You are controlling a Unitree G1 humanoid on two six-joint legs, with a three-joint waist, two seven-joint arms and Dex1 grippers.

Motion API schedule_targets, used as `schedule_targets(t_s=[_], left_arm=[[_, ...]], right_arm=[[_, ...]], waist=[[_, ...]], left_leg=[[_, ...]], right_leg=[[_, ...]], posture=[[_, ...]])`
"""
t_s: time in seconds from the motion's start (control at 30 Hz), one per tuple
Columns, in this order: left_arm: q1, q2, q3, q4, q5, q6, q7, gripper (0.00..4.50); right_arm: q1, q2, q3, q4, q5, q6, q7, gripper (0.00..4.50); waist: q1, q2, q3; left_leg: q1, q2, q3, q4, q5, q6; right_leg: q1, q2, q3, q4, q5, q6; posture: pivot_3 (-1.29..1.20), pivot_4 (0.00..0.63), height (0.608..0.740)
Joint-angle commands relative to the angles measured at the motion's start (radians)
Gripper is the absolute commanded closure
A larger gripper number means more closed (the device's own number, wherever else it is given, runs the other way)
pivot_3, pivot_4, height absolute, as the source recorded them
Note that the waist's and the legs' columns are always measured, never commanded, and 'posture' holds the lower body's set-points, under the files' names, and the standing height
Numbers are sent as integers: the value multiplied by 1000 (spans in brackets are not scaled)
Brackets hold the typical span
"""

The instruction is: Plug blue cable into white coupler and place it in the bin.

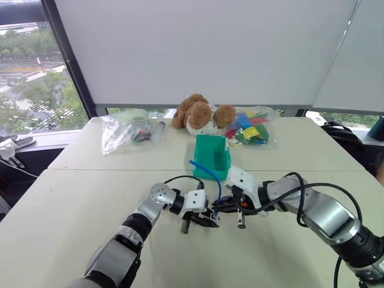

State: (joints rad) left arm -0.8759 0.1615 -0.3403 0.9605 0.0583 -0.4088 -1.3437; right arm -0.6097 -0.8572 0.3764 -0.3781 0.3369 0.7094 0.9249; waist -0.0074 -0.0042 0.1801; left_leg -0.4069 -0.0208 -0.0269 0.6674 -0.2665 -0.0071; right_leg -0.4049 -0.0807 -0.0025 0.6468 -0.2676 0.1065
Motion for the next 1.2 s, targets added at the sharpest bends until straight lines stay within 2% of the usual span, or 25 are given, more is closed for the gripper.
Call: schedule_targets(t_s=[0.03, 0.7, 1.2], left_arm=[[10, 5, -24, 43, 50, 19, 30, 4135], [6, 0, -23, 53, 49, 15, 29, 4135], [12, -2, -24, 50, 47, 14, 27, 4135]], right_arm=[[9, 9, -16, 11, -31, -18, 12, 4500], [-19, 51, -2, 67, -132, -81, 75, 4500], [-13, 78, -26, 31, -114, -69, 119, 4500]], waist=[[0, 0, 0], [1, -1, -2], [3, -2, -2]], left_leg=[[0, 0, 0, 0, 0, 0], [1, 0, 0, 0, 0, 0], [1, 0, 0, 0, 0, 0]], right_leg=[[0, 0, 0, 0, 0, 0], [1, 0, 0, 0, 0, 0], [1, 0, 0, 0, 0, 0]], posture=[[0, 150, 740], [0, 150, 740], [0, 150, 740]])
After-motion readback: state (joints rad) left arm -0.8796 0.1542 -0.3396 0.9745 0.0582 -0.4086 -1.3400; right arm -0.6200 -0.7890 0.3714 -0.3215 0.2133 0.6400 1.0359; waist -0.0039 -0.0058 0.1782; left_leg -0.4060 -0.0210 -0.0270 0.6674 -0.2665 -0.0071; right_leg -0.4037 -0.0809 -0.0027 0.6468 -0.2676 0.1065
